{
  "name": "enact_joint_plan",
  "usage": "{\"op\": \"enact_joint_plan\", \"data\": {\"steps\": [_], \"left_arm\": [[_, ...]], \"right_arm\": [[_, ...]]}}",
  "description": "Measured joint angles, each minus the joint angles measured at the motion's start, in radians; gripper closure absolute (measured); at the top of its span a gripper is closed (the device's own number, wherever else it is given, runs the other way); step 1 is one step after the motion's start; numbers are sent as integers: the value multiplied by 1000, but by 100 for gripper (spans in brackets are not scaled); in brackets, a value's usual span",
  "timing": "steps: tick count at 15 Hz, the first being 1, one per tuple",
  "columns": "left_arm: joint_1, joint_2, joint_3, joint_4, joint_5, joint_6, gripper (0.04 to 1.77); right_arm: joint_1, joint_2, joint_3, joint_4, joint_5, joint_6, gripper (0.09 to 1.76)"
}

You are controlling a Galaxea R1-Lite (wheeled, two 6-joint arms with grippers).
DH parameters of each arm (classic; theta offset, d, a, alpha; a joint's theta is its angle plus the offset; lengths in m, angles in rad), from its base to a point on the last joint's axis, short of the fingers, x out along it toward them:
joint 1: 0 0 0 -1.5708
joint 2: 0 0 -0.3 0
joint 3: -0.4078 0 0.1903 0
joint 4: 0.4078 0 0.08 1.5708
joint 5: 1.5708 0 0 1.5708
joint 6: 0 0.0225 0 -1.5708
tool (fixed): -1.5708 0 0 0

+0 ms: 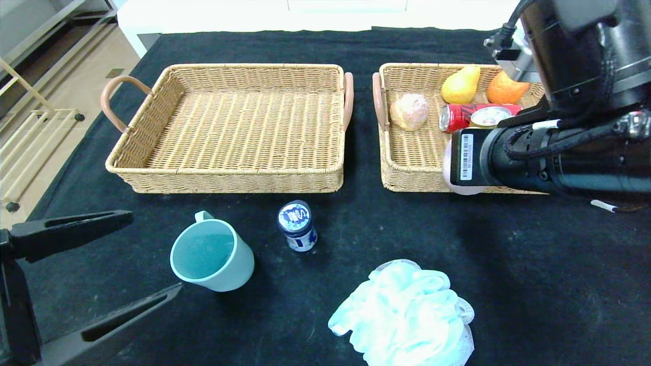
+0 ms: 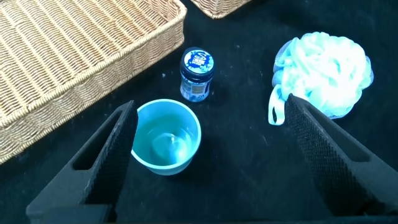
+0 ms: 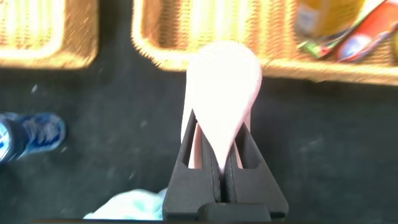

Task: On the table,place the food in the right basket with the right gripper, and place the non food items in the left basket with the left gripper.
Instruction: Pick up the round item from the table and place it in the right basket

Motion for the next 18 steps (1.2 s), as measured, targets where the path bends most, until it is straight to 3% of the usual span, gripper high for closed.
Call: {"op": "enact_joint_plan", "data": {"steps": [3, 12, 18], "left_arm": [[0, -1, 0, 0, 0, 1, 9], [0, -3, 0, 0, 1, 8, 9], [0, -6, -1, 0, -1, 10, 9]], "right_arm": [[-46, 1, -6, -57, 50, -21, 169], [-183, 89, 3, -424, 176, -109, 169], [-220, 137, 16, -517, 221, -118, 169]]}}
